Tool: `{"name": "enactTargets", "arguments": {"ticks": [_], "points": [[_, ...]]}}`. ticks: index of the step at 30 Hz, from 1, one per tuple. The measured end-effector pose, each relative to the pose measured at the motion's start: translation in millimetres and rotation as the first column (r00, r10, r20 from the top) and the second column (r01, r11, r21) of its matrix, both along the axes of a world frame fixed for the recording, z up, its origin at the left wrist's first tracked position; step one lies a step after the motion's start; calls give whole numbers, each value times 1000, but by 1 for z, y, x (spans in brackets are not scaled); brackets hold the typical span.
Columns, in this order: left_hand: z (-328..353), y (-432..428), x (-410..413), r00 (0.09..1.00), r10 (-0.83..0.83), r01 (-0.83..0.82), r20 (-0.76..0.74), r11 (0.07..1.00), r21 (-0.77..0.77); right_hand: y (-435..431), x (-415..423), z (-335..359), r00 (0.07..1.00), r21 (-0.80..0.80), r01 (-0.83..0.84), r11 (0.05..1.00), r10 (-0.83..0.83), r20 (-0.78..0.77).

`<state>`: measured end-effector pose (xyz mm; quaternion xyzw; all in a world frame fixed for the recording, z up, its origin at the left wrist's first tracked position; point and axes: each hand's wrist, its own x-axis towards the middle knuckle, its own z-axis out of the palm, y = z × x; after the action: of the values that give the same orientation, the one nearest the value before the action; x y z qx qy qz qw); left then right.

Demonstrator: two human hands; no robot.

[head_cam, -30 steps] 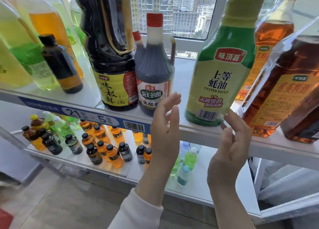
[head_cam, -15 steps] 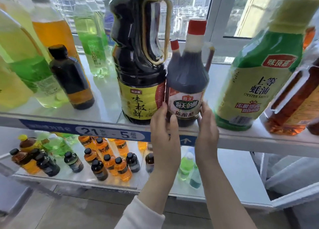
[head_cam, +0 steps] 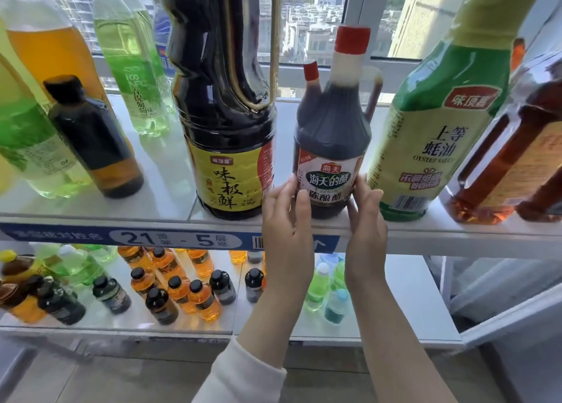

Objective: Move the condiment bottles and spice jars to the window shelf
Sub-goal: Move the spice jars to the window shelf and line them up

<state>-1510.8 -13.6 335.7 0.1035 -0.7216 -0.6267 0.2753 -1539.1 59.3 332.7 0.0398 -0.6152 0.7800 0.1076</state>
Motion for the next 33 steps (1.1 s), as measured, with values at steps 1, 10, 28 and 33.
{"name": "enactTargets", "arguments": {"ticks": [1, 10, 28, 33], "points": [[0, 1, 0, 1000, -1, 1, -2, 1000, 6, 1, -1, -1, 1000, -8, 4, 1000, -4, -2], [-3, -1, 7, 997, -35, 32, -62, 998, -50, 7, 10, -1, 992, 112, 106, 988, -96, -86], [12, -136, 17, 993, -116, 119, 30, 984, -133, -77, 7, -5, 985, 387, -119, 914, 157, -67], [13, -138, 13, 994, -105, 107, 21, 984, -139, -78, 4, -9, 986, 374, -83, 924, 130, -102]]}}
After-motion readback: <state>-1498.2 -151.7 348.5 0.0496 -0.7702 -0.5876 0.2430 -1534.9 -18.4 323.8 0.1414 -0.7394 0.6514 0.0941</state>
